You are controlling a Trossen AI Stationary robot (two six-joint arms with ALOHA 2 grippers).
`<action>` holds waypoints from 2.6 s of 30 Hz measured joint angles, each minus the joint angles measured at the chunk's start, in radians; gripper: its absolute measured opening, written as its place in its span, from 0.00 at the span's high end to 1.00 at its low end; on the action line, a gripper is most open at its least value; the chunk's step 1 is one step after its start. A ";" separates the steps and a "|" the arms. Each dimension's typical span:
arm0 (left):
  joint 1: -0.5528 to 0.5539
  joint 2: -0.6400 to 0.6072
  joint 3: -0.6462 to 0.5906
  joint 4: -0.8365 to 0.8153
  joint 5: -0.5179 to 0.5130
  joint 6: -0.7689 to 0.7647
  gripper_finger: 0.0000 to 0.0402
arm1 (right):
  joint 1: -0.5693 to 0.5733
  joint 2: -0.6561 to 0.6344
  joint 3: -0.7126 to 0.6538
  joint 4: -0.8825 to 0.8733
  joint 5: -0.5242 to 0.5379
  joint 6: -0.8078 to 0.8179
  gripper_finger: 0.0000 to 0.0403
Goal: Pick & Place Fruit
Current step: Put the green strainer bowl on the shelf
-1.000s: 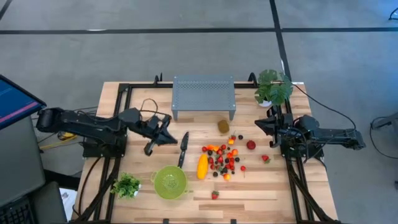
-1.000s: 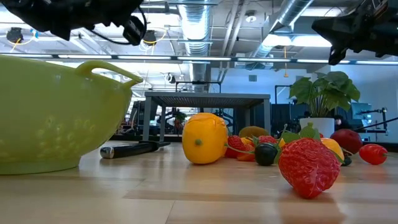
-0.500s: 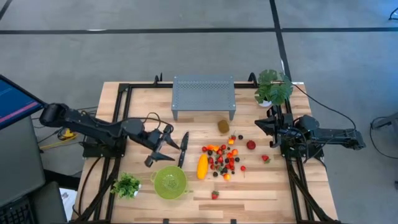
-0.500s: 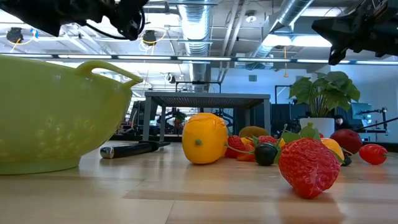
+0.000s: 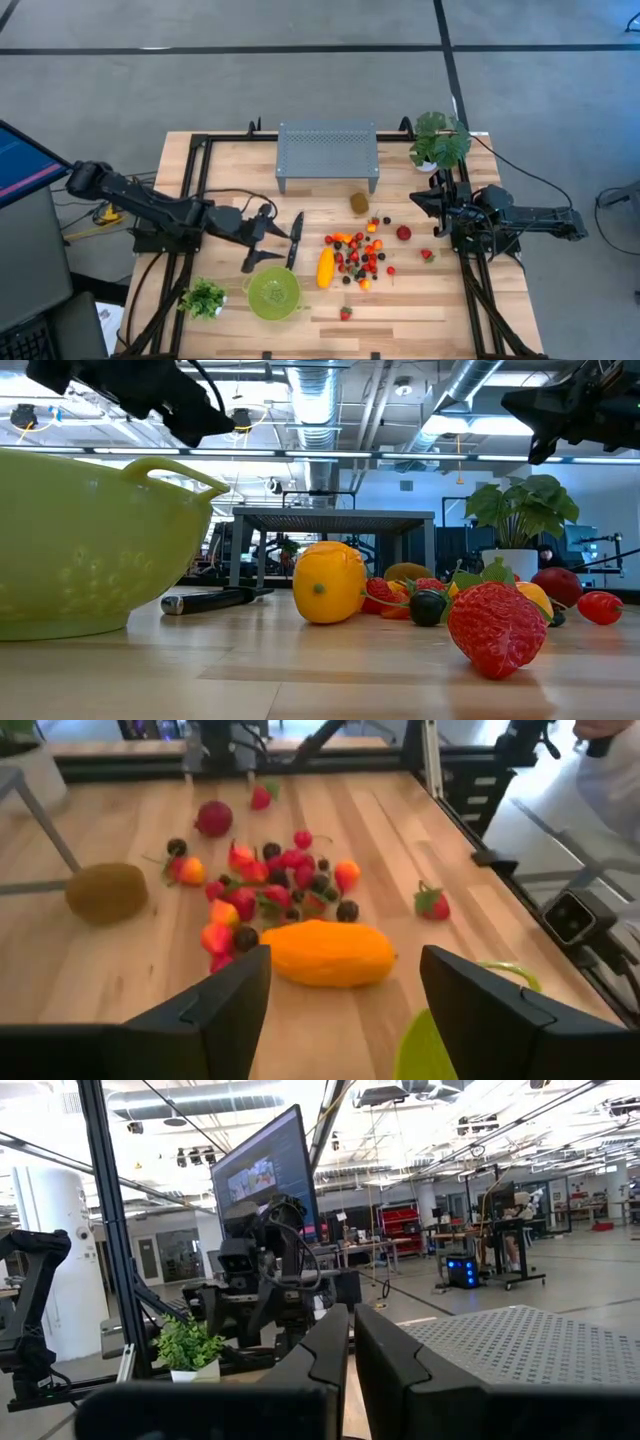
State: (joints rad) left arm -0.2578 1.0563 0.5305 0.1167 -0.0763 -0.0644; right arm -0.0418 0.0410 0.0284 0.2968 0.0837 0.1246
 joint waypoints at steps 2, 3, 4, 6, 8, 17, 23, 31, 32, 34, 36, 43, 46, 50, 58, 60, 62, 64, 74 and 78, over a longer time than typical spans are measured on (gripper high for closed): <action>-0.002 0.012 0.001 -0.035 -0.003 -0.021 0.40 | 0.000 0.000 0.000 0.001 0.000 0.000 0.96; -0.003 0.018 0.001 -0.063 -0.004 -0.036 0.41 | 0.000 0.000 0.000 0.002 0.000 0.000 0.96; -0.005 0.029 0.001 -0.083 -0.005 -0.050 0.41 | 0.000 0.000 0.000 0.004 0.000 0.000 0.96; -0.005 0.058 0.001 -0.097 -0.004 -0.054 0.43 | 0.000 0.000 0.000 0.006 0.002 0.000 0.96; -0.007 0.083 0.000 -0.106 0.008 -0.056 0.44 | 0.000 0.000 0.000 0.006 0.014 0.000 0.96; -0.013 0.185 0.001 -0.102 0.030 -0.057 0.45 | 0.000 0.000 0.000 0.004 0.034 0.000 0.96; -0.013 0.227 0.001 -0.102 0.116 -0.104 0.47 | 0.000 0.000 0.000 0.003 0.034 0.000 0.96; -0.013 0.268 0.001 -0.102 0.173 -0.110 0.50 | 0.000 0.000 0.000 0.003 0.034 0.000 0.96; -0.013 0.273 0.001 -0.102 0.175 -0.111 0.51 | 0.000 0.000 0.000 0.003 0.034 0.000 0.96; -0.013 0.287 0.001 -0.101 0.181 -0.127 0.52 | 0.000 0.000 0.000 0.003 0.034 0.000 0.96; -0.013 0.301 0.001 -0.101 0.187 -0.135 0.53 | 0.000 0.000 0.000 0.003 0.034 0.000 0.96; -0.013 0.327 0.001 -0.101 0.207 -0.136 0.60 | 0.000 0.000 0.000 0.003 0.034 0.000 0.96; -0.013 0.327 0.001 -0.101 0.207 -0.138 0.65 | 0.000 0.000 0.000 0.003 0.034 -0.001 0.96; -0.012 0.327 0.001 -0.101 0.207 -0.138 0.73 | 0.000 0.000 0.000 0.003 0.034 -0.002 0.96; -0.011 0.327 0.001 -0.098 0.206 -0.185 0.94 | 0.000 0.000 0.000 0.003 0.034 -0.003 0.96; -0.011 0.327 0.000 -0.094 0.205 -0.188 0.97 | 0.000 0.000 0.000 0.003 0.034 -0.003 0.96; -0.010 0.327 0.000 -0.092 0.205 -0.208 0.98 | 0.000 0.000 0.000 0.003 0.033 -0.003 0.96; -0.007 0.327 0.000 -0.083 0.205 -0.234 0.97 | 0.000 0.000 0.000 0.003 0.033 -0.003 0.96; 0.042 0.327 0.025 0.217 0.205 -0.255 0.97 | 0.000 0.000 0.000 0.003 0.063 -0.003 0.96; 0.093 0.327 0.126 0.308 0.206 -0.165 0.98 | 0.000 0.000 0.000 0.003 0.080 -0.003 0.96</action>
State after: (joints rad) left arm -0.1647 1.3830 0.6566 0.4252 0.1297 -0.2290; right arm -0.0422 0.0406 0.0288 0.2993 0.1638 0.1219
